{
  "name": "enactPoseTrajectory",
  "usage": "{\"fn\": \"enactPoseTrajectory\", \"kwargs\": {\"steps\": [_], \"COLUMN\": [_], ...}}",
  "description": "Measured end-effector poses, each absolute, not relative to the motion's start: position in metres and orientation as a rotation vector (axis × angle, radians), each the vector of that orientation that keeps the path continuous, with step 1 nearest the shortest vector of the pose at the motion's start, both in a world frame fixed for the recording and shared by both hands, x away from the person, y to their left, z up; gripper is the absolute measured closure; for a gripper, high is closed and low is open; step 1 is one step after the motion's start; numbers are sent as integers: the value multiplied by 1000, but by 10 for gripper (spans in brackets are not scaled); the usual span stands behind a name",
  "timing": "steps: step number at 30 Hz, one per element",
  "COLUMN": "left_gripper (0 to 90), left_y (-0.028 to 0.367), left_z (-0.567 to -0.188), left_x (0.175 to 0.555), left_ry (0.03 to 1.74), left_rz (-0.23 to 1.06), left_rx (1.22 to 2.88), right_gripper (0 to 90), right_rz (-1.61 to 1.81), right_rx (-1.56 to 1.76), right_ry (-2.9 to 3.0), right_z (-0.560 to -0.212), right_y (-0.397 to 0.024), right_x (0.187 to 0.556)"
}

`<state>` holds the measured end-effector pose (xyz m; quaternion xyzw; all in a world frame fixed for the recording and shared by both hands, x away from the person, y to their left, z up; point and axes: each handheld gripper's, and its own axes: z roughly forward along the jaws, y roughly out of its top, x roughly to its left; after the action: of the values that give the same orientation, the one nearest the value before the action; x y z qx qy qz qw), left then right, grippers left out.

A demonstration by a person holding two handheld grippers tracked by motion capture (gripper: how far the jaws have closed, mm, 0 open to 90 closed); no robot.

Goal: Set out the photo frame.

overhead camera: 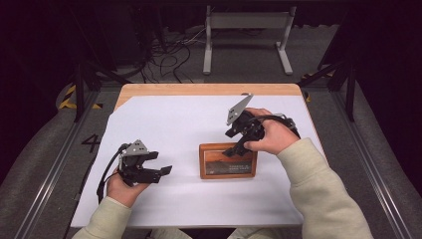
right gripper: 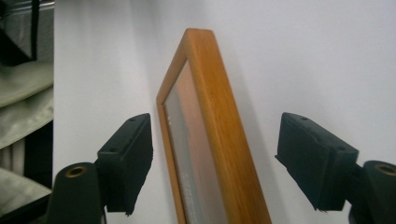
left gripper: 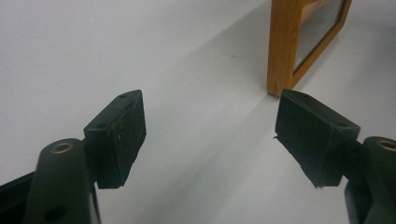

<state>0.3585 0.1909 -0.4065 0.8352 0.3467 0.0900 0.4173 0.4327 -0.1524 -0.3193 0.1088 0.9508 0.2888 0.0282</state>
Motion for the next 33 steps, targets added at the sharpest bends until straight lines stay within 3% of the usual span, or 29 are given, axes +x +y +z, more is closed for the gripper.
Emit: {"fn": "enactPoseTrajectory", "kwargs": {"steps": [9, 24, 33], "left_gripper": [244, 205, 230], "left_y": [189, 204, 206], "left_z": [-404, -403, -409], "left_x": [357, 350, 350], "left_ry": [869, 846, 830], "left_rz": [236, 302, 348], "left_rx": [2089, 2036, 2026], "right_gripper": [218, 198, 196], "right_rz": [963, 1097, 1172], "right_rx": [470, 780, 904], "right_ry": [2765, 2540, 2361], "right_z": [-307, -319, -350], "right_y": [-193, -267, -302], "right_x": [410, 366, 353]}}
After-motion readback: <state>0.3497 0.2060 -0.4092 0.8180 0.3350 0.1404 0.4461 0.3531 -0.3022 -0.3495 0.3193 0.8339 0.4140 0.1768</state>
